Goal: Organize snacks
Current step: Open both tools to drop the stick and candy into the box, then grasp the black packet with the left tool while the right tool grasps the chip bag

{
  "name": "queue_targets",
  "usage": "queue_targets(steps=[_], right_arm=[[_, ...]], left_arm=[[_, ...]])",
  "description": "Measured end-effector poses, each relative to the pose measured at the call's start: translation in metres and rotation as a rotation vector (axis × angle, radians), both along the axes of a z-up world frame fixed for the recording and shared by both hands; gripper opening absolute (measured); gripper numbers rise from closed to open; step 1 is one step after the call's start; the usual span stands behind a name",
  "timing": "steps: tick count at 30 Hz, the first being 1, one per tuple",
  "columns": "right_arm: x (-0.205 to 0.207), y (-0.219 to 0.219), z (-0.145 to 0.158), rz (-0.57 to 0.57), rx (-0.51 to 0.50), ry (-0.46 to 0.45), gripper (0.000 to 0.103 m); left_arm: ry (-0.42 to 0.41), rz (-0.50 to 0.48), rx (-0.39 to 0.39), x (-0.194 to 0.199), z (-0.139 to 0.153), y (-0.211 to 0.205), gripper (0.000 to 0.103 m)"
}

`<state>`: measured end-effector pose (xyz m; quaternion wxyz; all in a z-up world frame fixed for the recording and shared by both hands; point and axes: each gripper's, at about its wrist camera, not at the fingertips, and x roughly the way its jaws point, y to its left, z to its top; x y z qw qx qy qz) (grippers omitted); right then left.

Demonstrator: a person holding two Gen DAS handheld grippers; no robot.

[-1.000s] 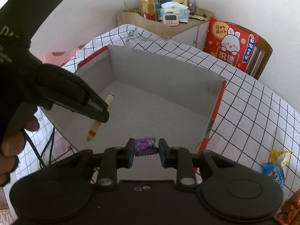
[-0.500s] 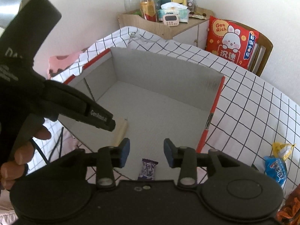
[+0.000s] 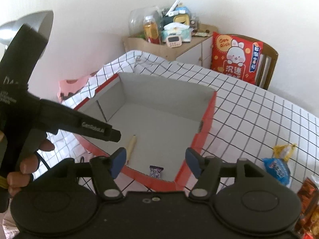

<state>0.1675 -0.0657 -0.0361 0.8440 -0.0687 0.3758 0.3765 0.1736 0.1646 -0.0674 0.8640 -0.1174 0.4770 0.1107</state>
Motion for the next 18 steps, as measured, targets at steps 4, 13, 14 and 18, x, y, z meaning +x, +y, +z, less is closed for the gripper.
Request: queue_targets(steps=[4, 13, 14, 18], right_arm=[[-0.009, -0.023, 0.009, -0.021, 0.031, -0.024, 0.076], [-0.025, -0.081, 0.022, -0.104, 0.078, -0.074, 0.092], [-0.026, -0.088, 0.023, -0.117, 0.079, -0.082, 0.094], [-0.033, -0.115, 0.026, -0.162, 0.1, -0.103, 0.099]], left_arm=[[-0.056, -0.019, 0.019, -0.013, 0.01, -0.019, 0.064], [-0.144, -0.108, 0.034, -0.033, 0.026, -0.077, 0.067], [-0.151, -0.119, 0.033, -0.035, 0.027, -0.083, 0.067], [-0.175, -0.159, 0.023, -0.039, 0.028, -0.106, 0.076]])
